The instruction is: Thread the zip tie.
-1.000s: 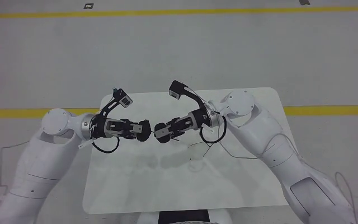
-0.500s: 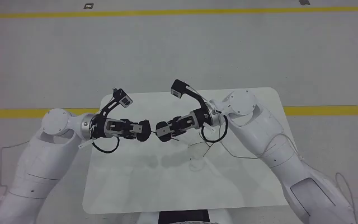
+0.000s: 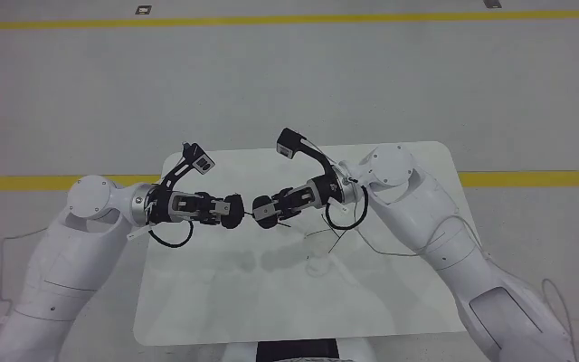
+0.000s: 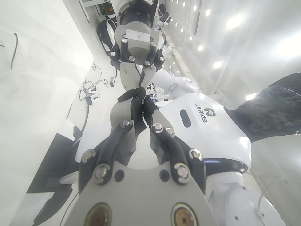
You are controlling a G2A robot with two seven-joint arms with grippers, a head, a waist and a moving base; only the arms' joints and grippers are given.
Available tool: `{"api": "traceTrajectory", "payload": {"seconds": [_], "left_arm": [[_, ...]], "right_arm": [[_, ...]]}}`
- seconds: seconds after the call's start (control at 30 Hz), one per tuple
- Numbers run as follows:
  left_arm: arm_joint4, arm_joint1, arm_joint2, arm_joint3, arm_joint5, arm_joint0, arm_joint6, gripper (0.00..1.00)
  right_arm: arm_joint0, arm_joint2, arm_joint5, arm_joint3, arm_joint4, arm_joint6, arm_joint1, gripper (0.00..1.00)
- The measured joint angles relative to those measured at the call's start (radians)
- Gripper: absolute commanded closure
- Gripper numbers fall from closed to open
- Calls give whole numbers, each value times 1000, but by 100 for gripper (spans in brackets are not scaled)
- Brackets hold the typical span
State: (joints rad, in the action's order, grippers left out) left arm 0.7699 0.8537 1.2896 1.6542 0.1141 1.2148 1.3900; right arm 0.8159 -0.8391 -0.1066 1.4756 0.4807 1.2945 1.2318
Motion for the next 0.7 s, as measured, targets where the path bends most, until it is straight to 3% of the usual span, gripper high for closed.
{"api": "traceTrajectory", "payload": {"seconds": [0.03, 0.07, 0.1, 0.13, 0.47, 0.7], "left_arm": [[0, 0, 0, 0, 0, 0, 0, 100], [0, 0, 0, 0, 0, 0, 0, 60], [0, 0, 0, 0, 0, 0, 0, 11], [0, 0, 0, 0, 0, 0, 0, 0], [0, 0, 0, 1, 0, 0, -1, 0], [2, 2, 5, 24, 19, 11, -58, 0]], "right_arm": [[0, 0, 0, -1, 0, 1, 0, 100], [1, -1, 0, -1, -1, 2, 0, 100], [2, -2, 0, -2, -1, 2, 0, 100], [2, -3, 0, -3, -1, 2, -1, 100], [24, -26, 16, -10, -12, -14, -8, 100], [54, -62, 35, -13, -32, -85, -17, 100]]}}
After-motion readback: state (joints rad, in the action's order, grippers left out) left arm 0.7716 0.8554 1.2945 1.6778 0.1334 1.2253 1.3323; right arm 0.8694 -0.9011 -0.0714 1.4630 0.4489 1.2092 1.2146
